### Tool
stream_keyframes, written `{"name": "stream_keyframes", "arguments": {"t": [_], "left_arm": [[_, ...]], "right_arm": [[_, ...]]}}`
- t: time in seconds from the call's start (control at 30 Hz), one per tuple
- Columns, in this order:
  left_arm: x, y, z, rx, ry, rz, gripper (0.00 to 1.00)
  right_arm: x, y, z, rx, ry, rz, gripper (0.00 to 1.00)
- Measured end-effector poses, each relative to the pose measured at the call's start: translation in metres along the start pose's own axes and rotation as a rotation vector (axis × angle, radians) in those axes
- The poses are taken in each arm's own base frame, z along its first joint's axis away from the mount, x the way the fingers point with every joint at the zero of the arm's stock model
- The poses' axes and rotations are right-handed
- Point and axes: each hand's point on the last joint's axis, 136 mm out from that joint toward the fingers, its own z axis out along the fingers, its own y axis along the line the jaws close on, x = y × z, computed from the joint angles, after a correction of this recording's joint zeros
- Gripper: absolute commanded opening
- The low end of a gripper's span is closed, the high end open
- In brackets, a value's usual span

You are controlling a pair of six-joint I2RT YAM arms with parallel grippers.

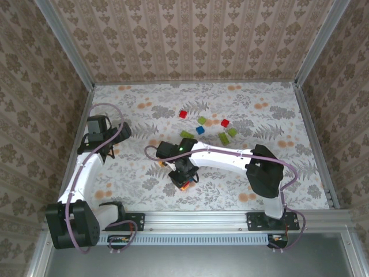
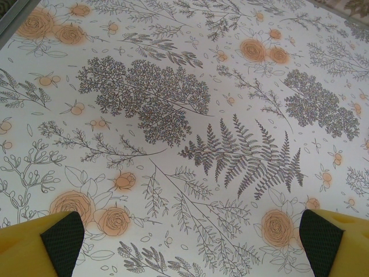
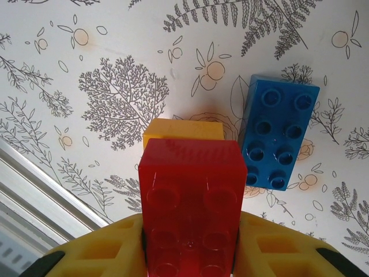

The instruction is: Assemble a carrot with lego

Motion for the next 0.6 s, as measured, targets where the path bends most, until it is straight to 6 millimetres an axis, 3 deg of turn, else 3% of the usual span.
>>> {"name": "stream_keyframes", "arguments": {"t": [0.6], "left_arm": [[0.0,0.0,0.0,0.0,0.0,0.0,1.0]], "right_arm": [[0.0016,0.0049,0.0014,0.004,0.017,-0.009,0.35]]}}
